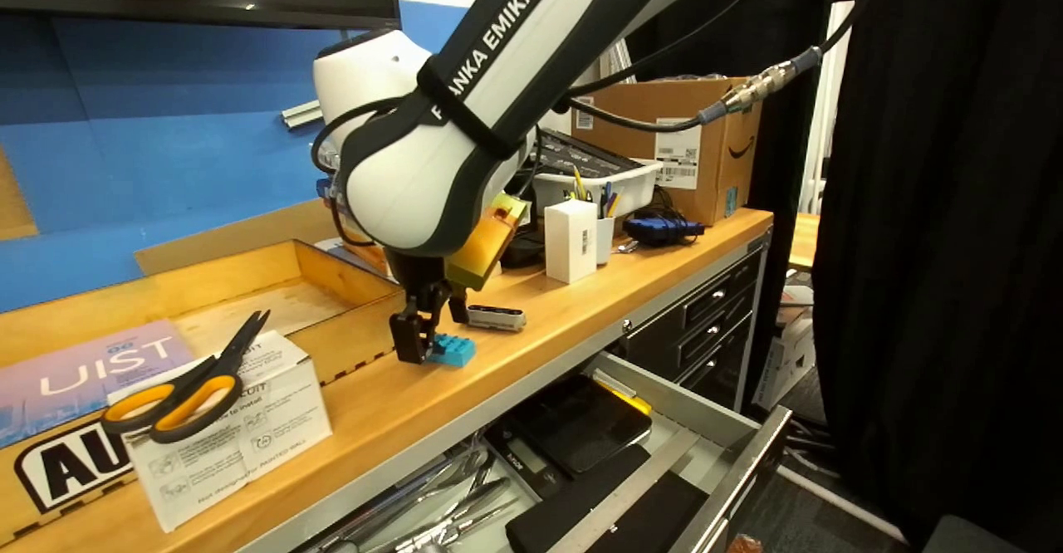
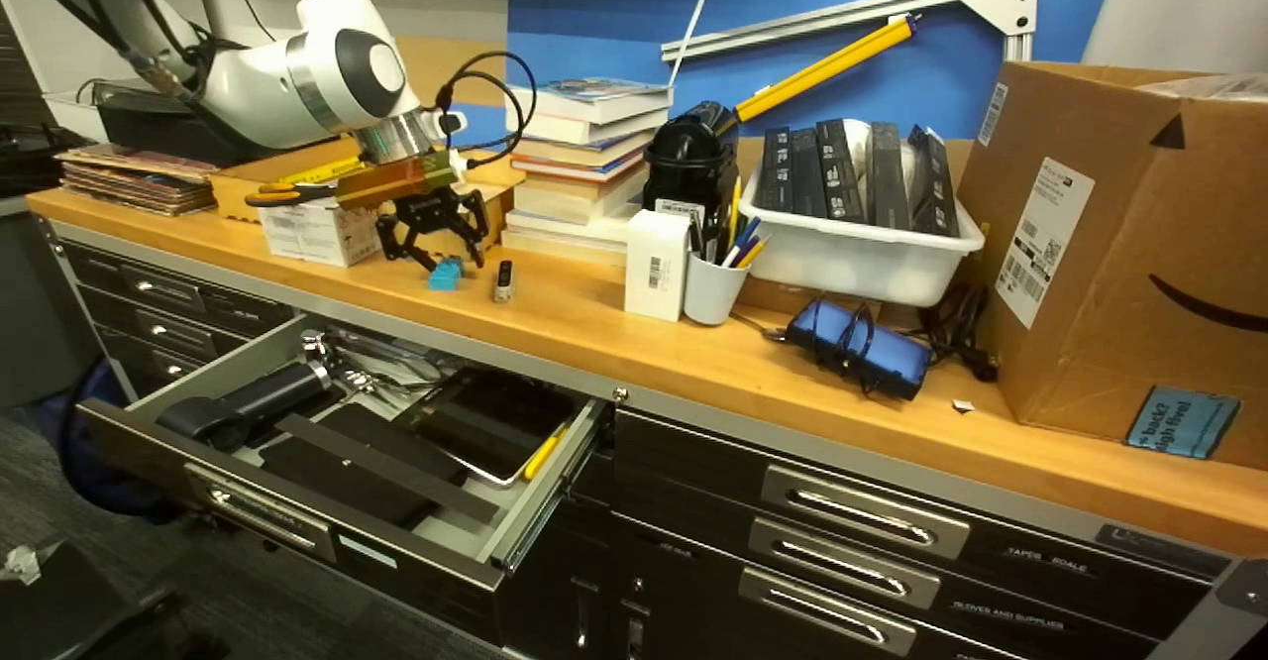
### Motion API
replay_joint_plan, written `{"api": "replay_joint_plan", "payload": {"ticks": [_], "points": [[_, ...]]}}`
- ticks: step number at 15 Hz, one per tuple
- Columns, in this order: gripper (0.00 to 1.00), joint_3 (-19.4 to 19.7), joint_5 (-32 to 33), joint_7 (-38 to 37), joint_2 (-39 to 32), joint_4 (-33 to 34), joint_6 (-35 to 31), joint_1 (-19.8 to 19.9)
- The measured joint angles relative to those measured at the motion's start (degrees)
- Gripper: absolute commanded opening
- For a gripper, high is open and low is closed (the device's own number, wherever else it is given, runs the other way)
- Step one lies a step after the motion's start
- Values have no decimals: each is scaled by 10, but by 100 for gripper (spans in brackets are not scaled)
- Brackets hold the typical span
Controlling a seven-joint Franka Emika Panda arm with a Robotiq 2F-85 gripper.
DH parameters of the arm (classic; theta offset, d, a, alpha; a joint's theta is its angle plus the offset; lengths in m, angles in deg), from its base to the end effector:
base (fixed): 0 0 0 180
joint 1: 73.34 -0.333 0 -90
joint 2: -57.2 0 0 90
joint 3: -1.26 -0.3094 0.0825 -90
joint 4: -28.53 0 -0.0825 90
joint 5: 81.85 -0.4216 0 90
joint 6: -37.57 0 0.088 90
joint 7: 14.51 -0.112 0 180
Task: Put the blue object into the drawer then close the drawer.
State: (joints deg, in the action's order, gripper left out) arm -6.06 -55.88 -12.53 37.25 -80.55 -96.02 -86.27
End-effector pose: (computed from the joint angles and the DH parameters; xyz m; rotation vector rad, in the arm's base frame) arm 0.6239 0.2172 0.2926 2.6926 0.9517 0.1897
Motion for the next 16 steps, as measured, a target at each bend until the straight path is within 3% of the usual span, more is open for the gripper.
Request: {"api": "replay_joint_plan", "payload": {"ticks": [3, 5, 12, 16], "points": [[20, -2, -36, 23, 1, 2, 21, 2], [13, -3, -62, 41, 6, 2, 33, 5], [13, -5, -115, 74, 36, -16, 75, 26], [13, 7, -113, 74, 96, -86, 77, 51]]}}
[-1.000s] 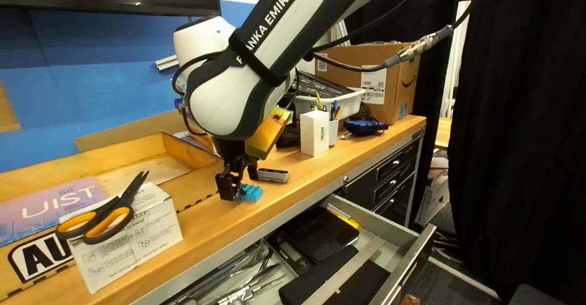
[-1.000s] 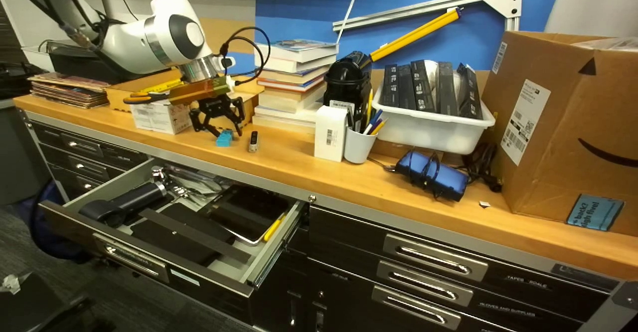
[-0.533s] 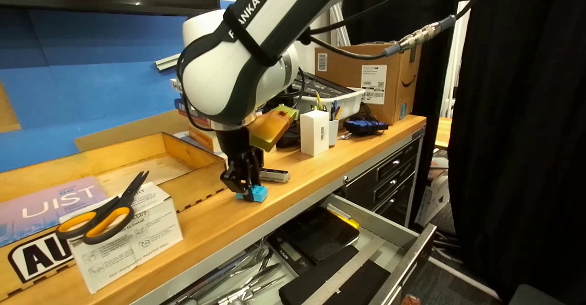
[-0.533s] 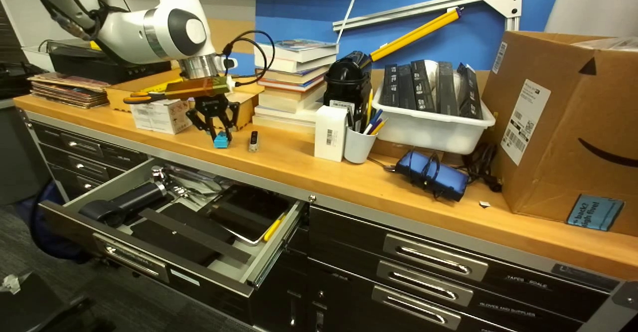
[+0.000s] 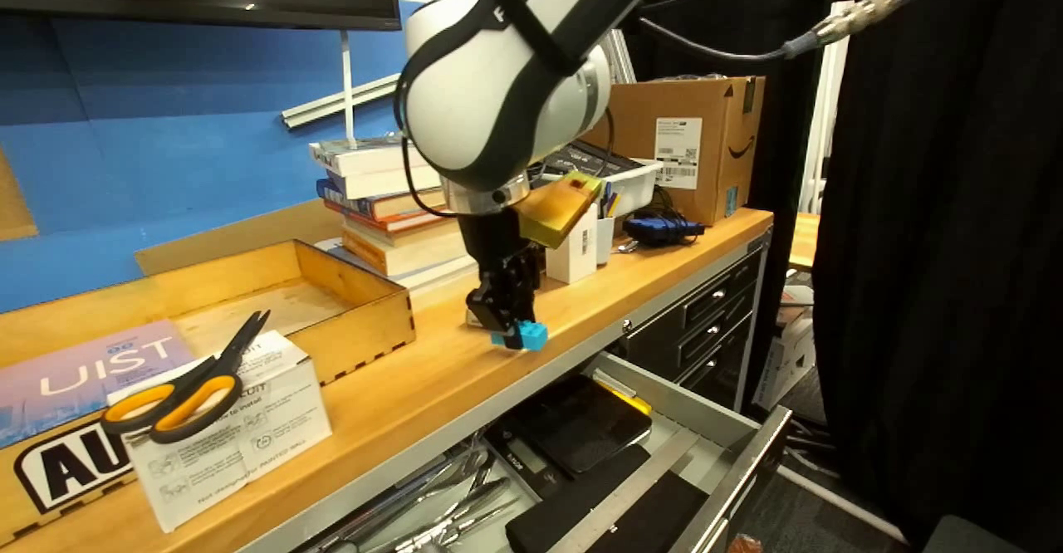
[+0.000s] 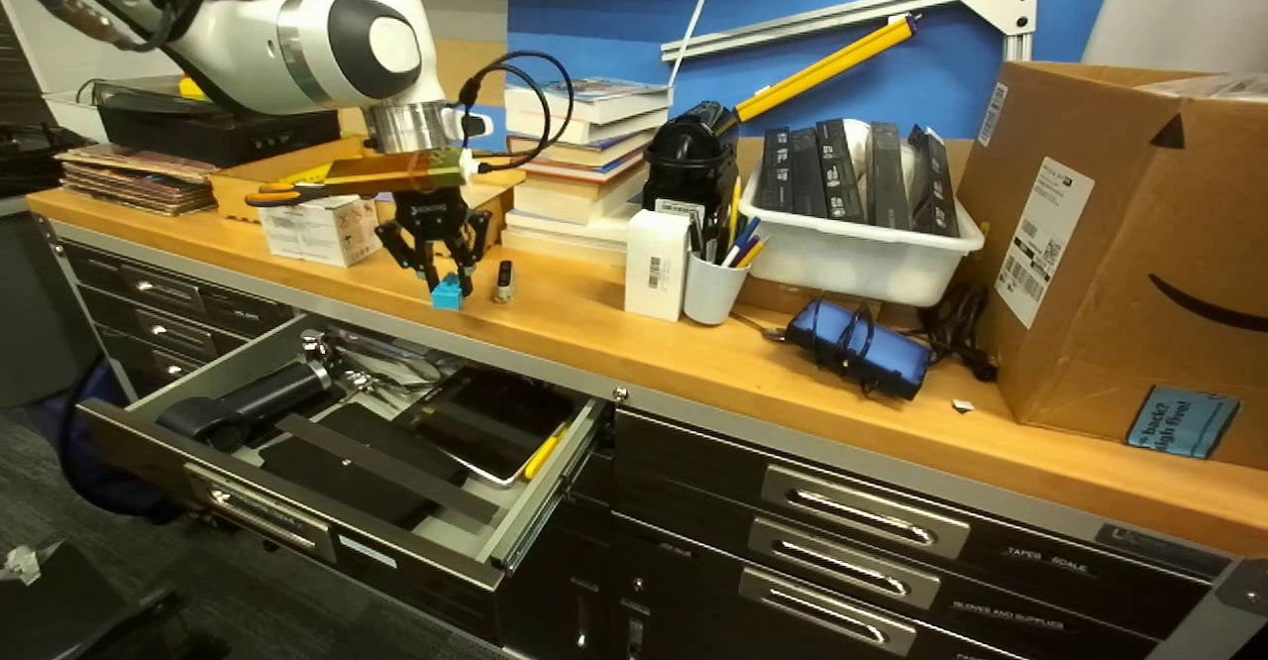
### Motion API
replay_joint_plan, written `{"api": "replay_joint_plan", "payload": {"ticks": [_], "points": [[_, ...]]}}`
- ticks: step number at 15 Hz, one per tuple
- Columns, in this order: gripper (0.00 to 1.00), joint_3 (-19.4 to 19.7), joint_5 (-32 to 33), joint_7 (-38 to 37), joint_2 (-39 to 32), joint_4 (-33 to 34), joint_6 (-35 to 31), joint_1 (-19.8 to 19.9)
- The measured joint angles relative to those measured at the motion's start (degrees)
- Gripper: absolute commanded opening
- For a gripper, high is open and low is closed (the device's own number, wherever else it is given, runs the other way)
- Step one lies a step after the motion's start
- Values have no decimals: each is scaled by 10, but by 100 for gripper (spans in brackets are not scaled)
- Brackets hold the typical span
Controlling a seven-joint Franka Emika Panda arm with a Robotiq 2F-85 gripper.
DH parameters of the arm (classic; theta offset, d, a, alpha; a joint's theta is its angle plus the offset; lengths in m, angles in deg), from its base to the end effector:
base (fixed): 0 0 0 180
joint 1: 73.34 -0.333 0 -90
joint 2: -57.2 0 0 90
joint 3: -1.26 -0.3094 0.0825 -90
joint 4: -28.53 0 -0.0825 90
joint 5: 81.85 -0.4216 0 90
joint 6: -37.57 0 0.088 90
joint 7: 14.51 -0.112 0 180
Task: Put the blue object into the drawer then close the drawer.
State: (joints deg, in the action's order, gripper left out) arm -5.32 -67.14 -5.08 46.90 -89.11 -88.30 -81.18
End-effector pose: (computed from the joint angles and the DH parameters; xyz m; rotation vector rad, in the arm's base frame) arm 0.5880 0.1402 0.3149 2.8365 0.8298 -0.0374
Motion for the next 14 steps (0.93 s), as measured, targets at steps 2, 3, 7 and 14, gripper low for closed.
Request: {"api": "replay_joint_plan", "payload": {"ticks": [2, 3, 7, 14], "points": [[13, 12, 18, -5, 38, -59, -11, 10], [13, 17, 31, -12, 55, -91, -22, 14], [13, 23, 82, -51, 98, -201, -64, 21], [78, 2, 100, -114, 118, -317, -117, 16]]}}
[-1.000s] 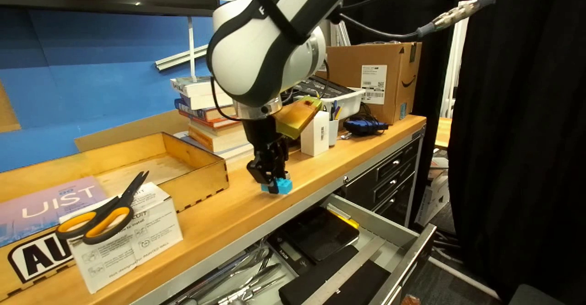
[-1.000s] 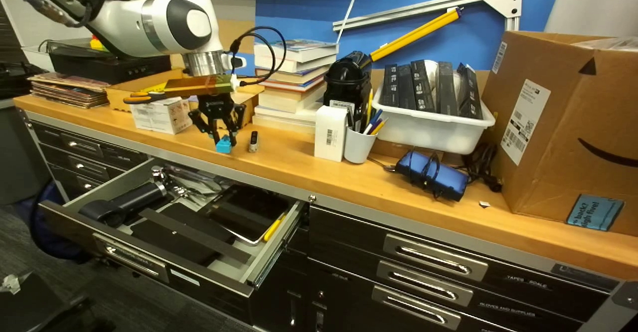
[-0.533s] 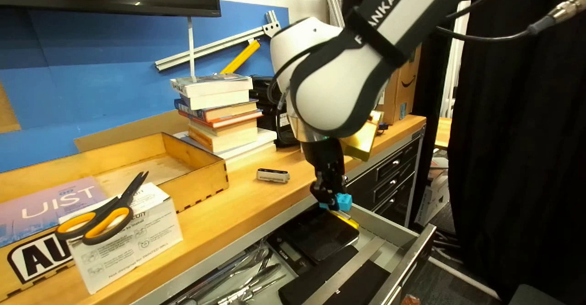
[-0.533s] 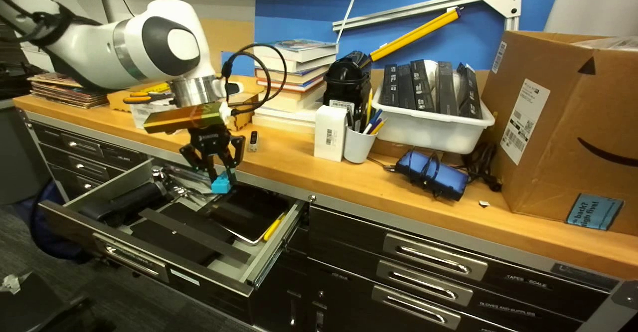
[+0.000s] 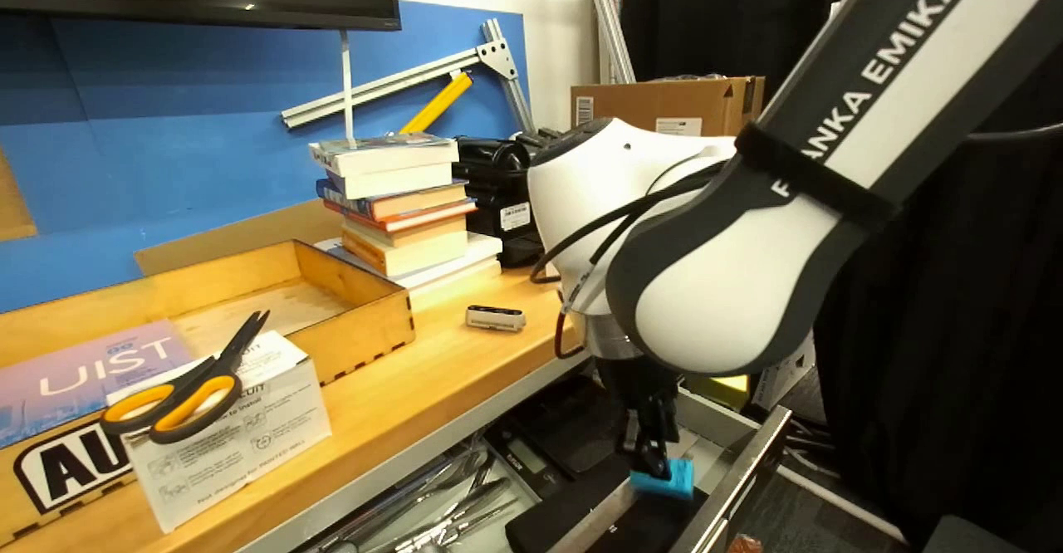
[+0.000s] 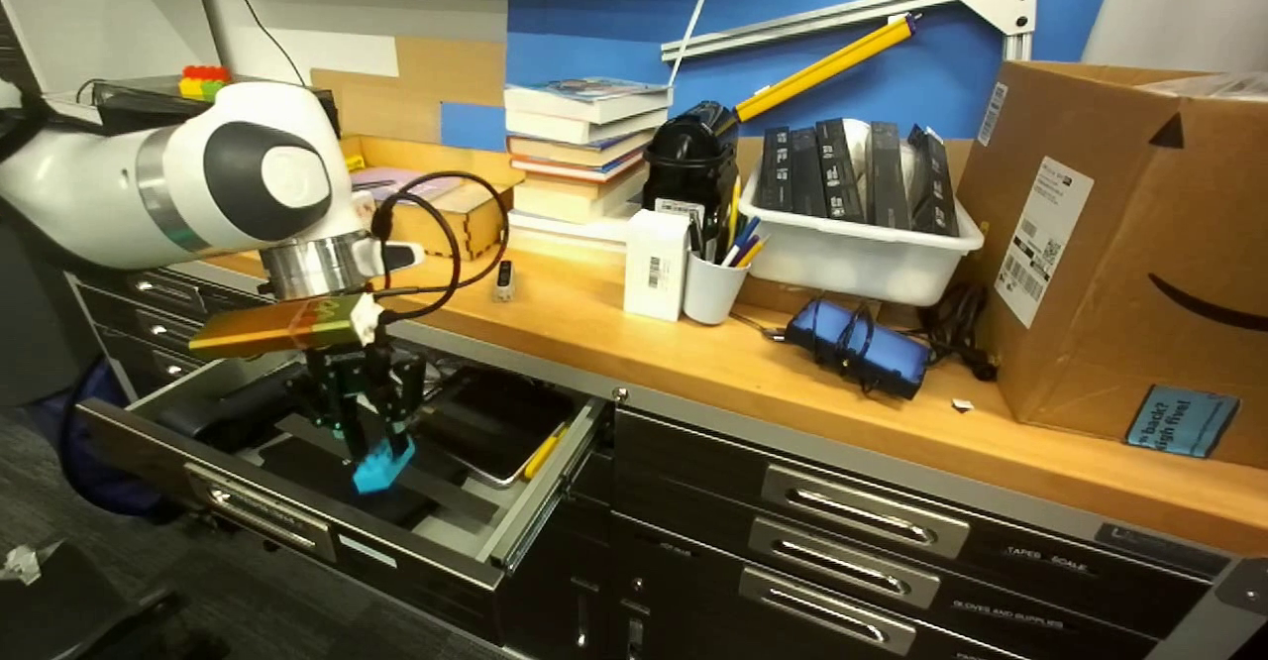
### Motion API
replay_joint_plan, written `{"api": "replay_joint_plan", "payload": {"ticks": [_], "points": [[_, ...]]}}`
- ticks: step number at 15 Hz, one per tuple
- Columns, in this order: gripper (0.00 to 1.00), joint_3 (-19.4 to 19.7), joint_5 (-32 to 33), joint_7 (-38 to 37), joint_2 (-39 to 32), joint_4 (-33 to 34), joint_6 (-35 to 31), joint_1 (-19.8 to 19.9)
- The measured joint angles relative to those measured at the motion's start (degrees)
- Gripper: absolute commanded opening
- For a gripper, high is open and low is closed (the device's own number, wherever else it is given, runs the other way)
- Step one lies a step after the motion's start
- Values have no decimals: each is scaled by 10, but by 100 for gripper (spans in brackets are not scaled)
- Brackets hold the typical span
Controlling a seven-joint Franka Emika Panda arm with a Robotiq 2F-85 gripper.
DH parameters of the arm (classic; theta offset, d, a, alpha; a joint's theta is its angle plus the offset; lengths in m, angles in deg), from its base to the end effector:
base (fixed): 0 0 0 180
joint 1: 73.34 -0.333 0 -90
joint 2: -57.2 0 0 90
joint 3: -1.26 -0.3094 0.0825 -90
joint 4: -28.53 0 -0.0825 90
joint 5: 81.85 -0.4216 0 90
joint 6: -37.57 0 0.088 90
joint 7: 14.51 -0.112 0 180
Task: Put the blue object into the drawer then close the drawer.
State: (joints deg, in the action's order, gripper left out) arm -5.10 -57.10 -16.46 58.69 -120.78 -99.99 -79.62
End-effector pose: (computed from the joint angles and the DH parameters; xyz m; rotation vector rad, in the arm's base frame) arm 0.4267 0.0907 0.2061 2.7500 0.7511 -0.2029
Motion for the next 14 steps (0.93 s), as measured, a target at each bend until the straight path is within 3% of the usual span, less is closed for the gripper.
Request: {"api": "replay_joint_plan", "payload": {"ticks": [3, 7, 14], "points": [[99, -6, -4, -6, 9, -15, 0, -1], [100, 11, -22, 3, 62, -13, 20, 10], [100, 40, -34, 9, 137, -49, 136, 50]]}}
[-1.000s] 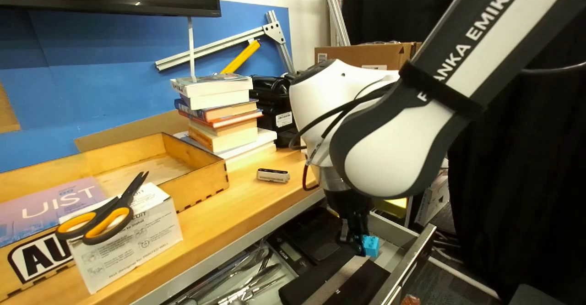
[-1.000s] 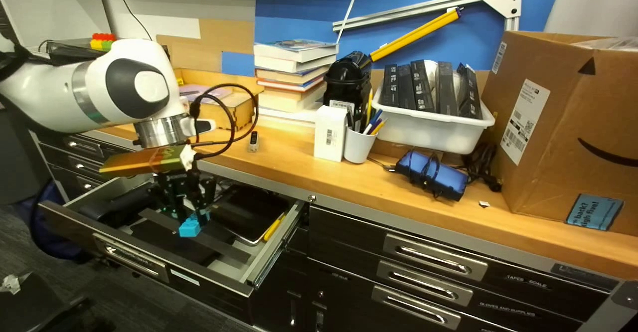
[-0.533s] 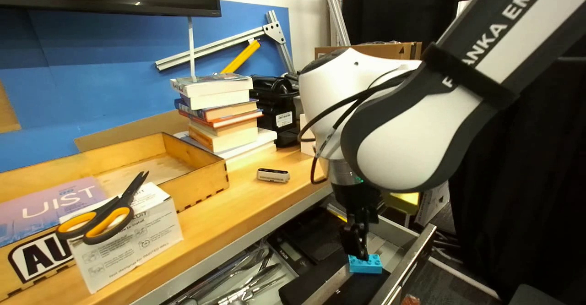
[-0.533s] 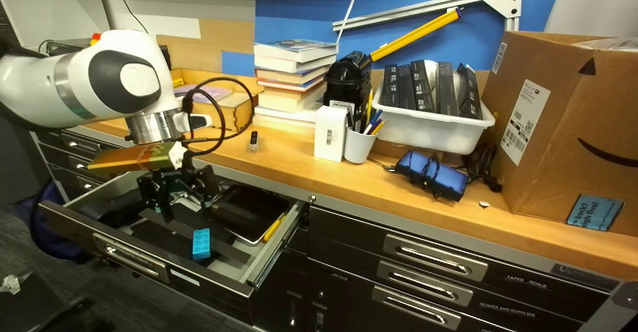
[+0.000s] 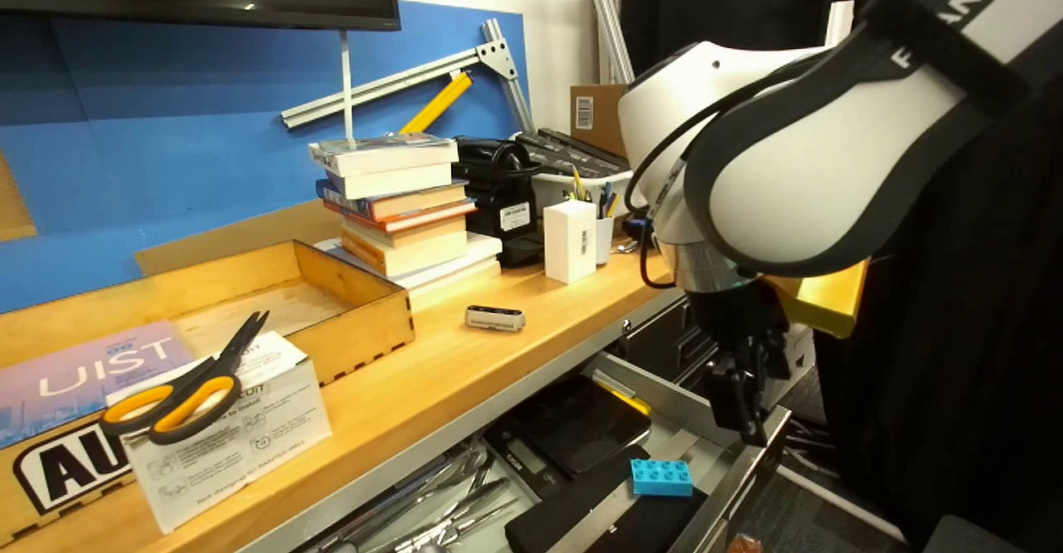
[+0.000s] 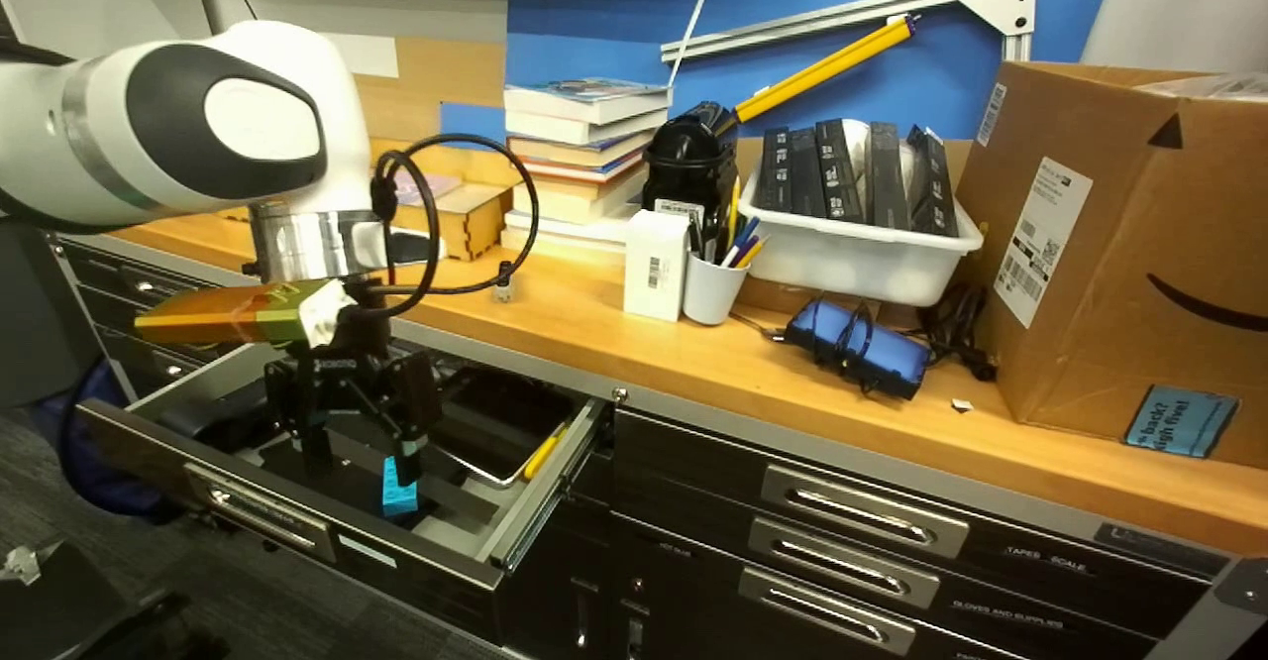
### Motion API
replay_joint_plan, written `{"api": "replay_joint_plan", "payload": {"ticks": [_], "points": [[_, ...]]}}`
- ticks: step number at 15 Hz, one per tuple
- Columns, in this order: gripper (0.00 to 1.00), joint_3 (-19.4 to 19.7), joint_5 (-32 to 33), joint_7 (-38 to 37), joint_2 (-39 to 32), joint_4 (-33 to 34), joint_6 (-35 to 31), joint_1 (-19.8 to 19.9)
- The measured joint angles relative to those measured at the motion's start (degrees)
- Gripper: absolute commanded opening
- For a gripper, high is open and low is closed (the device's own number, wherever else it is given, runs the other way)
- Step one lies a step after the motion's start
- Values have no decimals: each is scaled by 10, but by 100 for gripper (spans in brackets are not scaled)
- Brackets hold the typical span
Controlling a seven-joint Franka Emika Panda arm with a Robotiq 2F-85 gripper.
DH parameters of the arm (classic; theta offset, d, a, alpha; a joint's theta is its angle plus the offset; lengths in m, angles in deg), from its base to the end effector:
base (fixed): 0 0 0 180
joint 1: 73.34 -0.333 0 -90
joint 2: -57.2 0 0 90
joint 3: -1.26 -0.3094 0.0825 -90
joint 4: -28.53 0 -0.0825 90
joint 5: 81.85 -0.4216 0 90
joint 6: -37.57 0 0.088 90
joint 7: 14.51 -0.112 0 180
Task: Put the blue object into the drawer then close the drawer.
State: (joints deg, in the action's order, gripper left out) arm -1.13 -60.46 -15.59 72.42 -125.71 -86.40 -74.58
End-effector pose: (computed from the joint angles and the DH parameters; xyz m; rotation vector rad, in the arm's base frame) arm 0.3956 0.0077 0.2601 2.7892 0.4115 -0.3550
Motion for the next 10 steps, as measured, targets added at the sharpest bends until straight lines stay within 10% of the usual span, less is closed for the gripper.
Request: {"api": "replay_joint_plan", "payload": {"ticks": [10], "points": [[100, -22, 30, -63, -77, -36, -62, 1]]}}
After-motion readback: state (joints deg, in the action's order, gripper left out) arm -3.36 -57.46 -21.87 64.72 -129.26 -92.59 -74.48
